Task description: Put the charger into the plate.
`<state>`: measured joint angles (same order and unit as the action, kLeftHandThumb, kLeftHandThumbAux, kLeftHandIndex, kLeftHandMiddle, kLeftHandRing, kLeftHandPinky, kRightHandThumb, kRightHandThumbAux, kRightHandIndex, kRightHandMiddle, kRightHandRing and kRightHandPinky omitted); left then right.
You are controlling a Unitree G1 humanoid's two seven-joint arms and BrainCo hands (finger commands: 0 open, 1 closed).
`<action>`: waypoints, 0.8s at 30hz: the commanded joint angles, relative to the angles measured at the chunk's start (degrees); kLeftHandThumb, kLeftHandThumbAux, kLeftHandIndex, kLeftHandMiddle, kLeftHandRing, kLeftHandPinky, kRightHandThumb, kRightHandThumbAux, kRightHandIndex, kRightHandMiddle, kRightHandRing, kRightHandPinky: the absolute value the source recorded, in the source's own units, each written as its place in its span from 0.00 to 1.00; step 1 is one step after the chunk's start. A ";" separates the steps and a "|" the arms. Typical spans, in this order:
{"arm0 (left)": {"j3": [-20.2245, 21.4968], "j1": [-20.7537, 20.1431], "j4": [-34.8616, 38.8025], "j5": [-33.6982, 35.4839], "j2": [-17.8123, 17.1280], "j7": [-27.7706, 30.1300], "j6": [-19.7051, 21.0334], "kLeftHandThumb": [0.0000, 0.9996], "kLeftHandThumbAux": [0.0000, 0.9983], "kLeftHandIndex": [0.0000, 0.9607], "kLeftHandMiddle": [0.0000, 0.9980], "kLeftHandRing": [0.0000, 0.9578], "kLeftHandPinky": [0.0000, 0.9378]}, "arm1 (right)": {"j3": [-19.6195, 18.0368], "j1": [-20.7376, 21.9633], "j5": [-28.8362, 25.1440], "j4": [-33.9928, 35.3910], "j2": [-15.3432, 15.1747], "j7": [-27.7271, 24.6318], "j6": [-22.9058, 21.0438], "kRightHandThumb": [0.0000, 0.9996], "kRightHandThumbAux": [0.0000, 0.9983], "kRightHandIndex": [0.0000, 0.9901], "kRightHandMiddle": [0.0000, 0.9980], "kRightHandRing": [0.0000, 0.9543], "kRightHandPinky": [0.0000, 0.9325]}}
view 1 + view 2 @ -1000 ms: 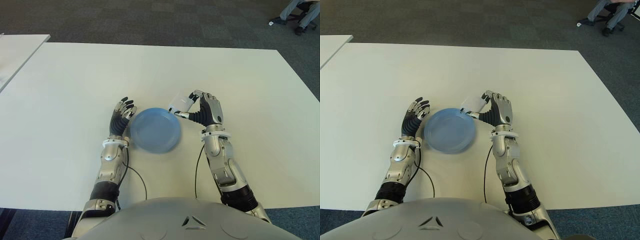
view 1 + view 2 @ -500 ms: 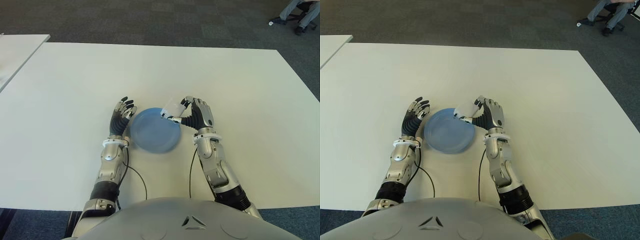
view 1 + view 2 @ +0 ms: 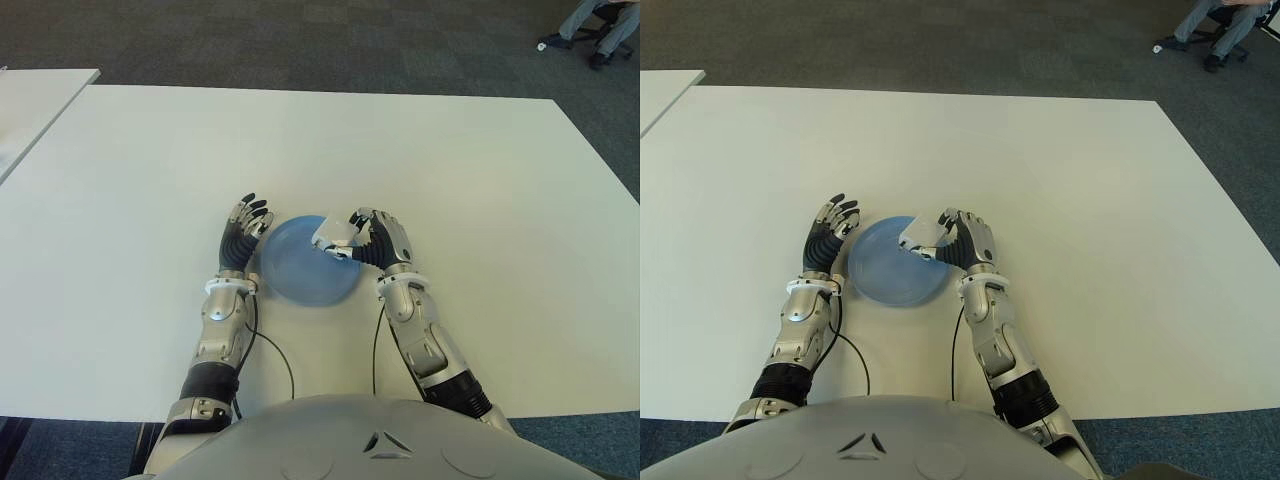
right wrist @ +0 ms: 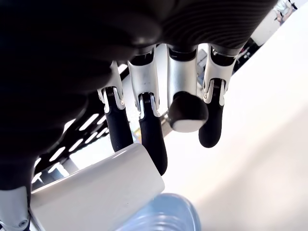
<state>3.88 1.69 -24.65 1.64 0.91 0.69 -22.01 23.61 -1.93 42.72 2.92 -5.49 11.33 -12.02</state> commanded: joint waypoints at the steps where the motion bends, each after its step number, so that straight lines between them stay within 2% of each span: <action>1: 0.09 1.24 -1.00 -0.24 0.33 -0.91 1.55 0.00 0.56 0.14 0.23 0.24 0.26 | 0.63 0.21 -0.57 -1.13 0.38 -0.09 0.82 0.75 0.71 0.44 0.90 0.92 0.94; 6: 0.13 1.32 -1.01 0.47 0.32 -0.03 1.19 0.00 0.56 0.14 0.22 0.24 0.26 | 1.44 0.62 -0.64 -2.26 0.38 -0.17 1.62 0.75 0.71 0.44 0.90 0.92 0.94; 11: 0.16 1.48 -0.91 0.98 0.28 0.40 0.90 0.00 0.57 0.14 0.22 0.24 0.25 | 2.68 1.38 -0.30 -2.94 -1.15 -2.39 2.51 0.73 0.70 0.44 0.81 0.84 0.78; 16: 0.03 1.61 -0.80 1.13 0.30 0.38 0.73 0.00 0.57 0.14 0.22 0.23 0.24 | 4.20 2.32 1.16 -2.80 -3.21 -5.74 2.42 0.70 0.70 0.43 0.65 0.70 0.64; 18: -0.02 1.67 -0.76 1.11 0.38 0.29 0.69 0.00 0.57 0.14 0.22 0.23 0.25 | 5.14 2.81 2.50 -2.56 -4.28 -6.96 2.28 0.60 0.56 0.33 0.52 0.57 0.54; 19: -0.03 1.68 -0.75 1.10 0.40 0.26 0.69 0.00 0.57 0.14 0.22 0.23 0.25 | 5.60 3.04 3.12 -2.43 -4.77 -7.53 2.23 0.54 0.48 0.24 0.40 0.43 0.40; 20: -0.03 1.68 -0.75 1.08 0.40 0.21 0.73 0.00 0.57 0.14 0.22 0.24 0.25 | 6.01 3.21 3.62 -2.26 -5.14 -8.09 2.15 0.52 0.45 0.21 0.36 0.38 0.34; 22: -0.03 1.68 -0.73 1.03 0.40 0.11 0.82 0.00 0.57 0.14 0.23 0.24 0.25 | 6.46 3.31 4.19 -1.93 -5.51 -8.90 1.96 0.47 0.36 0.10 0.19 0.20 0.17; 24: -0.04 1.70 -0.66 0.93 0.41 -0.02 0.92 0.00 0.57 0.14 0.23 0.24 0.25 | 6.78 3.24 4.61 -1.55 -5.77 -9.60 1.78 0.45 0.33 0.05 0.12 0.12 0.10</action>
<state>3.79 2.09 -24.61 2.41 1.02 0.79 -22.74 29.51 0.83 46.42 0.73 -10.73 3.28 -10.13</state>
